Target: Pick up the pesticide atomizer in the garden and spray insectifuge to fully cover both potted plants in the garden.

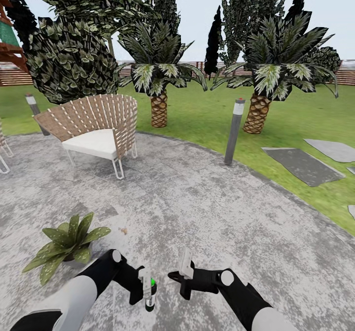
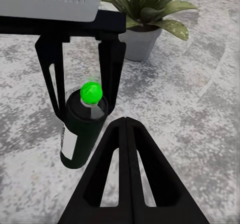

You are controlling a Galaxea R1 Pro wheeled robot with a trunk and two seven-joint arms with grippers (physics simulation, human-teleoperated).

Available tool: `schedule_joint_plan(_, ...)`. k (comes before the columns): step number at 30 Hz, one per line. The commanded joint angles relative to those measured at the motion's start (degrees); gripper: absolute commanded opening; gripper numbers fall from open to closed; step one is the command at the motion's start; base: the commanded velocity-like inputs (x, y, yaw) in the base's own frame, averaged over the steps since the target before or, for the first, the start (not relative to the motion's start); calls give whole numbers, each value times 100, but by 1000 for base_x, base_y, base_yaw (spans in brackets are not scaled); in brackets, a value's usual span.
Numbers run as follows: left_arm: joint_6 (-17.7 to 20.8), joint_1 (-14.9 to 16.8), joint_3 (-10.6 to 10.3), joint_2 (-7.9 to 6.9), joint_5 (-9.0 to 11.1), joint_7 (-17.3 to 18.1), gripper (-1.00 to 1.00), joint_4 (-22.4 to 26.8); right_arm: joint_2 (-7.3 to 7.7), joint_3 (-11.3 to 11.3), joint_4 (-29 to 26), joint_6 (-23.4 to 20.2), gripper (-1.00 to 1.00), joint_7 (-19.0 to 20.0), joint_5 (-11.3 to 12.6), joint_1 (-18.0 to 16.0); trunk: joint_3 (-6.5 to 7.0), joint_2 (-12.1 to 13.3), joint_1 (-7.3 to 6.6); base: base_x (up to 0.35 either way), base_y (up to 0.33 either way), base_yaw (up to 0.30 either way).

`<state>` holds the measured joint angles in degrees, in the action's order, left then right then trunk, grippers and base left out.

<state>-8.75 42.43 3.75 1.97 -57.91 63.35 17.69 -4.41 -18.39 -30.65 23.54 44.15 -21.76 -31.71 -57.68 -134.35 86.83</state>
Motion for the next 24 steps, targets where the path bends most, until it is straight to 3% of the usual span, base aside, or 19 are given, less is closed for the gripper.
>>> schedule_joint_plan(1,-55,2,39,24,-61,11,-100,13,7,8,-3,28,-100,-3,-47,-2,-5,-2,-1,0,0,0)
schedule_joint_plan(5,-34,5,39,67,-10,12,-100,34,49,8,-2,28,-100,-3,-47,-2,-5,-2,-1,0,0,0)
schedule_joint_plan(10,-55,2,26,71,338,19,-100,41,55,3,3,28,-100,-3,-47,-2,-5,-2,-1,0,0,0)
schedule_joint_plan(24,-64,2,30,242,437,3,-100,40,55,3,7,28,-100,-3,-47,-2,-5,-2,-1,0,0,0)
